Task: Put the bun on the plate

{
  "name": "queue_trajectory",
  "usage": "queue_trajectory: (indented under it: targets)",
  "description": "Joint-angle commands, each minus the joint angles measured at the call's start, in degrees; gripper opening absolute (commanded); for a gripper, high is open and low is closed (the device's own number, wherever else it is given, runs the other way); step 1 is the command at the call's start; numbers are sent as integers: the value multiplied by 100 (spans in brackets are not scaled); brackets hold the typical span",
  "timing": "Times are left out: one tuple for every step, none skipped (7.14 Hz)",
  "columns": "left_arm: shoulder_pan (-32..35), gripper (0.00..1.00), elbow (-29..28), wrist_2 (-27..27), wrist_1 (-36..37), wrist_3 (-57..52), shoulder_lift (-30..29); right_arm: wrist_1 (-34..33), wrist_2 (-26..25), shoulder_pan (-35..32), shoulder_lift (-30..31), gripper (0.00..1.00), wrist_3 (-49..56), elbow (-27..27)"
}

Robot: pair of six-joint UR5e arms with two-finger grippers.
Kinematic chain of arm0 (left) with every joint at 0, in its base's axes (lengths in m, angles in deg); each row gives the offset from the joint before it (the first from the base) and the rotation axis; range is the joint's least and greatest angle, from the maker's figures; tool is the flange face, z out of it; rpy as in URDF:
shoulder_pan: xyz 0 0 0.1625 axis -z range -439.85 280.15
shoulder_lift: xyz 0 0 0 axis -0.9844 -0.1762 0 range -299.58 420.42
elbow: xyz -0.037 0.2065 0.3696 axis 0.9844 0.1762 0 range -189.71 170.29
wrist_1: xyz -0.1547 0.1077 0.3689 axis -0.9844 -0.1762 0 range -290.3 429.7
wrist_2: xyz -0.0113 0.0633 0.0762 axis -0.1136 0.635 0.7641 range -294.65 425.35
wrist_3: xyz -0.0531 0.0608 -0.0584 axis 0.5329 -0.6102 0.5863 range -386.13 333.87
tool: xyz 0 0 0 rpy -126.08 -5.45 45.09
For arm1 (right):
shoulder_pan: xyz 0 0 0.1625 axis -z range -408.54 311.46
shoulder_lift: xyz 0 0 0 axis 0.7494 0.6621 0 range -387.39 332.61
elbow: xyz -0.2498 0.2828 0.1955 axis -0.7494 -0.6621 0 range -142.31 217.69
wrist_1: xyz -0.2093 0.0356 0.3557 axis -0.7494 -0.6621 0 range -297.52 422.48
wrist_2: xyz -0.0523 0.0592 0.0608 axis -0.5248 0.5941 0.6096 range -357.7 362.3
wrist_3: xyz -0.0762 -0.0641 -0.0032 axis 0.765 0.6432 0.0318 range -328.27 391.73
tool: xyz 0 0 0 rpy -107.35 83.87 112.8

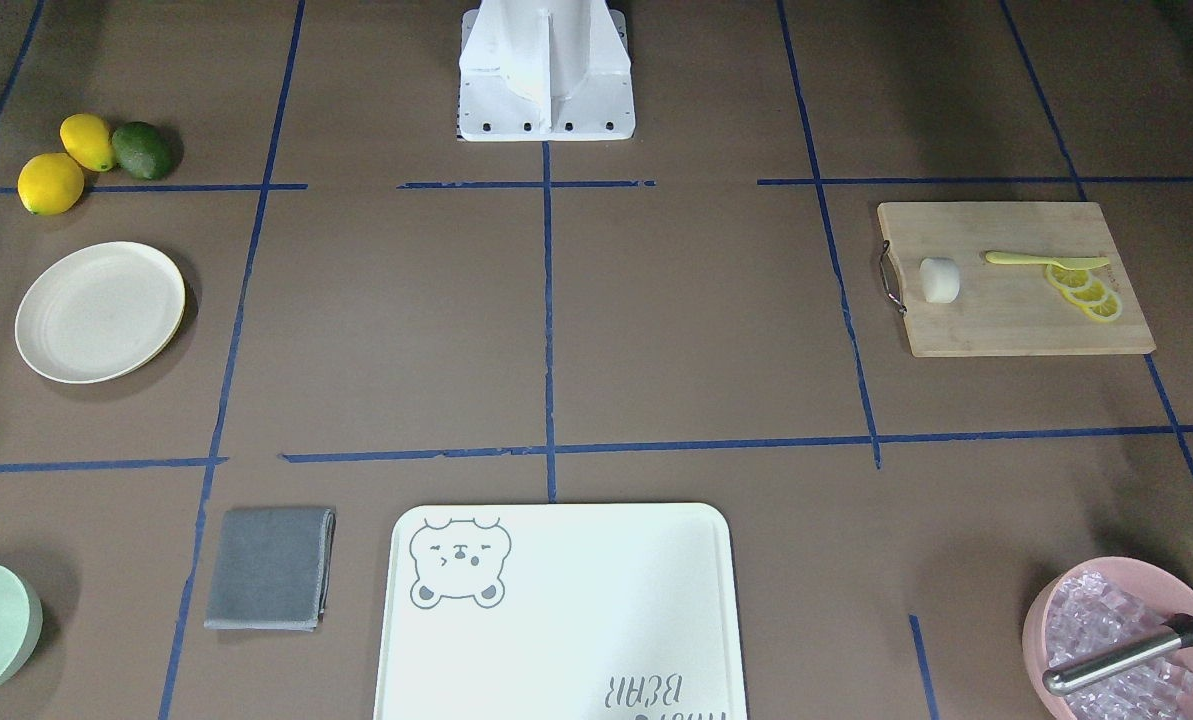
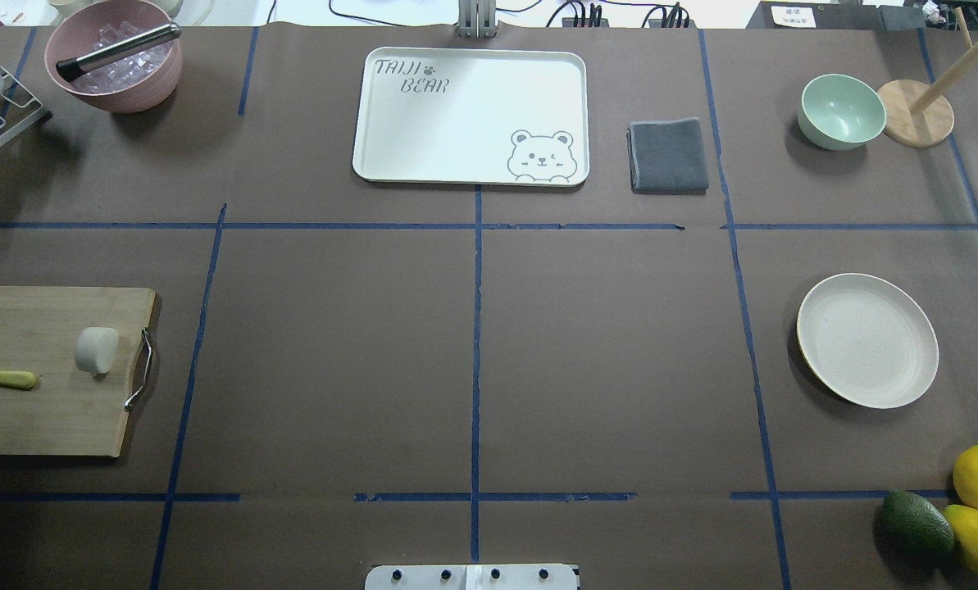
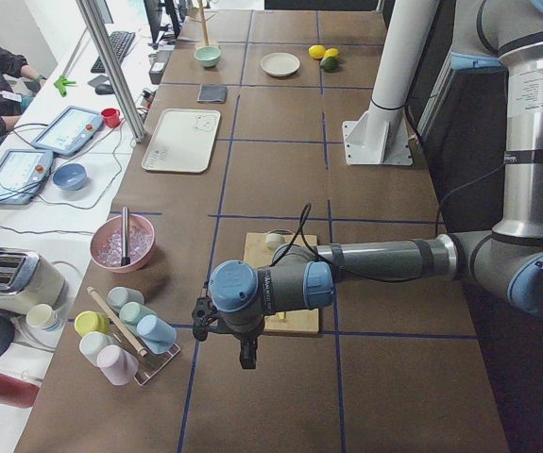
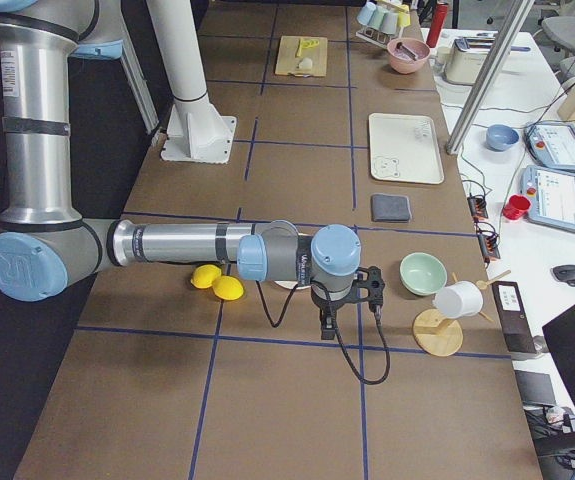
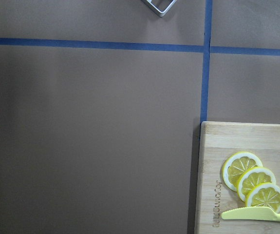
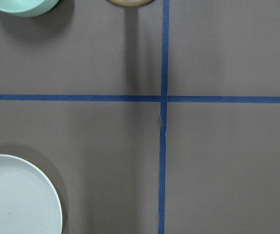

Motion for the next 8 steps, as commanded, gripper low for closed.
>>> queue_trajectory:
  targets:
    - [0, 100, 1, 0, -5, 3, 0, 9, -70, 0, -18, 100, 9, 27]
    - [0, 100, 1, 0, -14, 3, -8, 9, -79, 0, -36, 100, -9, 27]
    - [0, 100, 1, 0, -14, -6, -9, 9, -97, 0, -53, 100, -18, 27]
    - [0, 100, 9, 0, -31, -50, -17, 9, -88, 0, -36, 100, -44, 62]
    - [-9, 100, 27, 0, -49, -50, -35, 183, -88, 61, -27, 99, -453, 53]
    - [-26, 100, 88, 0, -49, -33, -44, 872, -88, 305, 95, 99, -1084, 45]
    - [-44, 100, 141, 0, -92, -33, -61, 1723, -97, 673, 288, 99, -1977, 36]
    - [-53, 100, 141, 0, -415, -6, -44, 2419, -97, 1016, 481, 99, -2648, 36]
